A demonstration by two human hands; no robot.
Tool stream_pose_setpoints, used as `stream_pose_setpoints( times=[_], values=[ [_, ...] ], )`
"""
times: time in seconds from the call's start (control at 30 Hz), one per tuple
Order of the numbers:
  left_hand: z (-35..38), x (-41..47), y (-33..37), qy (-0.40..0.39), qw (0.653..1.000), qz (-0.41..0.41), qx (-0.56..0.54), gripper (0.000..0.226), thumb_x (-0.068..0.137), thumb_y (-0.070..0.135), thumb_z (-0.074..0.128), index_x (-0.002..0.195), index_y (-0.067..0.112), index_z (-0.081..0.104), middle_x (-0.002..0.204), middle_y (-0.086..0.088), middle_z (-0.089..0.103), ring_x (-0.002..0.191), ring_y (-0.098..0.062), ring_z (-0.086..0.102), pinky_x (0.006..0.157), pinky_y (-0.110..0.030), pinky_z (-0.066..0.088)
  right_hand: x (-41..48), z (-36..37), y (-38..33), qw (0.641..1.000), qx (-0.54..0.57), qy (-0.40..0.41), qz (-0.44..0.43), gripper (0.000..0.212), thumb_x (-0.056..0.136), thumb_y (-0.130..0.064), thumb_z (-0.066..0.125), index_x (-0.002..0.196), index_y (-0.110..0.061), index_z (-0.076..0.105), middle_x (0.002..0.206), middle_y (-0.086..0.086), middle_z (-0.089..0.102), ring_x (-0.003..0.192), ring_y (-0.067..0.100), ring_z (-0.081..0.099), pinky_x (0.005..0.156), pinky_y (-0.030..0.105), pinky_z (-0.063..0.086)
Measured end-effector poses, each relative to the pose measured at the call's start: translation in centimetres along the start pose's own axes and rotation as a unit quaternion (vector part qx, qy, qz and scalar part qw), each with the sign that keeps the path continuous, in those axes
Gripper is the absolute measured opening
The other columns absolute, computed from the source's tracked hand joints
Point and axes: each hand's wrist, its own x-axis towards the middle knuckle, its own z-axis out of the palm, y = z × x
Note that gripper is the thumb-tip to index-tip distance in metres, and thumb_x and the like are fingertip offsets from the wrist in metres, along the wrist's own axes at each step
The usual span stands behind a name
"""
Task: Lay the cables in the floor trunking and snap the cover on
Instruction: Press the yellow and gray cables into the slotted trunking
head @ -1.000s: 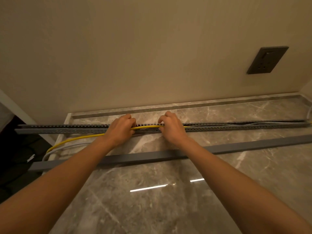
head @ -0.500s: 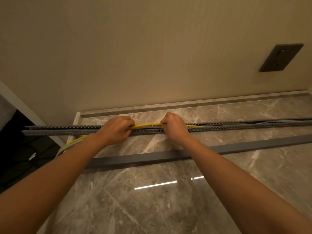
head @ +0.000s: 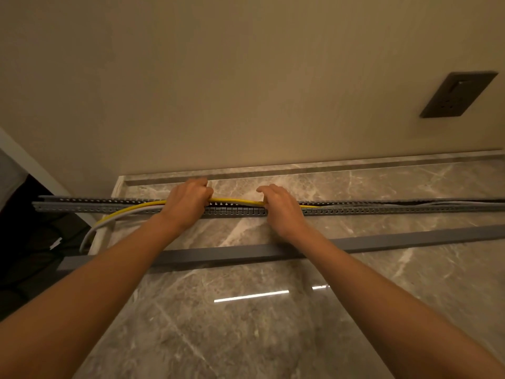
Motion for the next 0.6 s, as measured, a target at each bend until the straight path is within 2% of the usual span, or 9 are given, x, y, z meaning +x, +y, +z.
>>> stream_pose_setpoints(
  times=[0.13, 0.23, 0.3, 0.33, 0.4, 0.43, 0.47, 0.53, 0.6],
  values=[
    [-1.3, 0.9, 1.7, -0.082, 0.995, -0.016, 0.054, 0.04, 0.095, 0.034, 0.049, 0.097, -0.002, 0.067, 0.106, -0.016, 0.065, 0.097, -0.033, 0.061, 0.069, -0.038, 0.041, -1.0, -0.7, 1.5, 0.999, -0.029, 0.013, -0.031, 0.02, 0.091, -0.008, 0.054, 0.108, -0.002, 0.063, 0.11, 0.014, 0.063, 0.104, 0.029, 0.057, 0.085, 0.036, 0.046],
    [-1.3, 1.2, 3.9, -0.058, 0.995, 0.026, 0.075, 0.026, 0.095, 0.024, 0.051, 0.101, 0.002, 0.064, 0.107, -0.016, 0.066, 0.099, -0.03, 0.061, 0.079, -0.038, 0.047, -1.7, -0.7, 1.8, 0.997, -0.064, 0.026, -0.037, 0.016, 0.066, -0.011, 0.081, 0.074, -0.002, 0.071, 0.076, 0.012, 0.068, 0.07, 0.03, 0.066, 0.061, 0.035, 0.053],
    [-0.9, 1.0, 5.8, 0.012, 0.995, 0.084, 0.054, 0.014, 0.087, 0.013, 0.064, 0.095, 0.002, 0.064, 0.096, -0.017, 0.067, 0.087, -0.03, 0.063, 0.07, -0.037, 0.05, -1.7, -0.5, 1.7, 0.998, -0.062, 0.003, -0.03, 0.027, 0.044, -0.01, 0.091, 0.054, -0.007, 0.067, 0.056, 0.007, 0.064, 0.049, 0.025, 0.063, 0.046, 0.027, 0.051],
    [-0.8, 1.0, 6.7, 0.026, 0.994, 0.1, 0.046, 0.015, 0.084, 0.011, 0.067, 0.094, 0.001, 0.065, 0.093, -0.017, 0.067, 0.084, -0.031, 0.064, 0.066, -0.036, 0.051, -1.6, -0.3, 1.6, 0.997, -0.073, 0.019, -0.034, 0.028, 0.04, -0.009, 0.092, 0.051, -0.008, 0.066, 0.052, 0.006, 0.064, 0.046, 0.024, 0.062, 0.044, 0.025, 0.049],
    [-0.3, 1.2, 7.9, -0.023, 0.994, 0.094, 0.045, 0.022, 0.092, 0.015, 0.056, 0.108, 0.0, 0.061, 0.107, -0.017, 0.063, 0.098, -0.032, 0.06, 0.077, -0.039, 0.048, -1.6, -0.7, 1.4, 0.997, -0.072, 0.009, -0.036, 0.017, 0.058, -0.007, 0.086, 0.064, -0.003, 0.071, 0.065, 0.012, 0.069, 0.06, 0.029, 0.066, 0.054, 0.03, 0.051],
    [0.0, 1.3, 8.2, -0.052, 0.994, 0.083, 0.056, 0.025, 0.095, 0.016, 0.05, 0.114, 0.001, 0.058, 0.113, -0.016, 0.06, 0.104, -0.032, 0.057, 0.082, -0.038, 0.046, -1.5, -0.9, 1.4, 0.998, -0.053, 0.007, -0.028, 0.01, 0.074, -0.008, 0.075, 0.079, 0.0, 0.072, 0.081, 0.016, 0.071, 0.077, 0.032, 0.066, 0.067, 0.035, 0.051],
    [0.2, 1.5, 8.3, -0.057, 0.994, 0.076, 0.058, 0.026, 0.096, 0.016, 0.047, 0.115, 0.002, 0.057, 0.115, -0.016, 0.059, 0.105, -0.031, 0.056, 0.084, -0.038, 0.046, -1.3, -1.0, 1.6, 0.999, -0.049, -0.004, -0.015, 0.015, 0.085, -0.01, 0.064, 0.094, 0.0, 0.07, 0.096, 0.017, 0.07, 0.091, 0.033, 0.063, 0.077, 0.038, 0.049],
    [0.3, 1.8, 8.3, -0.062, 0.994, 0.062, 0.069, 0.026, 0.096, 0.016, 0.047, 0.114, 0.003, 0.058, 0.115, -0.015, 0.059, 0.104, -0.031, 0.057, 0.082, -0.038, 0.047, -1.5, -0.9, 2.4, 0.998, -0.052, -0.021, -0.017, 0.023, 0.093, -0.01, 0.052, 0.108, -0.003, 0.067, 0.109, 0.015, 0.066, 0.103, 0.031, 0.058, 0.085, 0.04, 0.047],
    [0.0, 2.0, 8.4, -0.08, 0.993, 0.056, 0.067, 0.025, 0.095, 0.017, 0.047, 0.111, 0.002, 0.06, 0.113, -0.014, 0.06, 0.102, -0.031, 0.058, 0.079, -0.038, 0.047, -2.2, -0.8, 3.1, 0.998, -0.038, -0.018, -0.041, 0.025, 0.092, -0.005, 0.05, 0.112, -0.002, 0.065, 0.111, 0.016, 0.065, 0.104, 0.033, 0.057, 0.083, 0.043, 0.05]
  ],
)
